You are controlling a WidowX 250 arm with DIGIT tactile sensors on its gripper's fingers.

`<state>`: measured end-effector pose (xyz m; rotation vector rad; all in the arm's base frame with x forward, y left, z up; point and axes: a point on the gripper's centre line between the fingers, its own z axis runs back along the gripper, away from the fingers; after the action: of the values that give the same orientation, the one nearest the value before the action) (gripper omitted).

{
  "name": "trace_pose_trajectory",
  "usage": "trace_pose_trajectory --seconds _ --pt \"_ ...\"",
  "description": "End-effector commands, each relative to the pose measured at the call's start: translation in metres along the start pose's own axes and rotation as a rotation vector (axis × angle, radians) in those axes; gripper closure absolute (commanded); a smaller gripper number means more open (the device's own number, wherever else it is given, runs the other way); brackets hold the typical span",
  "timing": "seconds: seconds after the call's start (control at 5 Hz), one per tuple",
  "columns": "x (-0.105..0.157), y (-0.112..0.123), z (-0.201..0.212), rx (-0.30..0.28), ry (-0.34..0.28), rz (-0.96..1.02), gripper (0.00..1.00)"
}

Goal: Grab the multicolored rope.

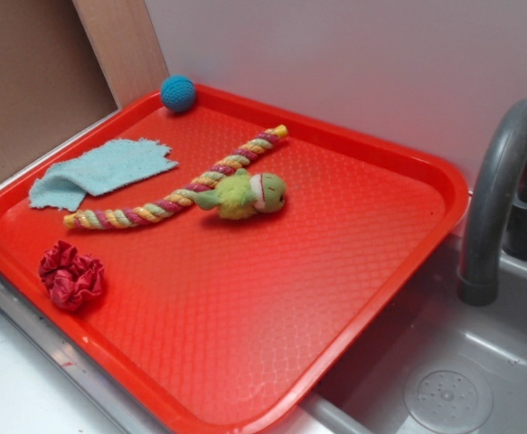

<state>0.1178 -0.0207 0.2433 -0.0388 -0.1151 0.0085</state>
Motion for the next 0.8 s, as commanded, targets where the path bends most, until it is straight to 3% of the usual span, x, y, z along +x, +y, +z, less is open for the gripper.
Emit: trace_pose_trajectory --seconds 0.0,0.2,0.6 --pt "0.0 0.0 0.0 0.0 0.0 0.0 0.0" --pt "0.014 -0.004 -0.004 0.022 -0.048 0.021 0.0" --pt "0.072 -0.037 -0.032 0.025 -0.139 0.078 0.0"
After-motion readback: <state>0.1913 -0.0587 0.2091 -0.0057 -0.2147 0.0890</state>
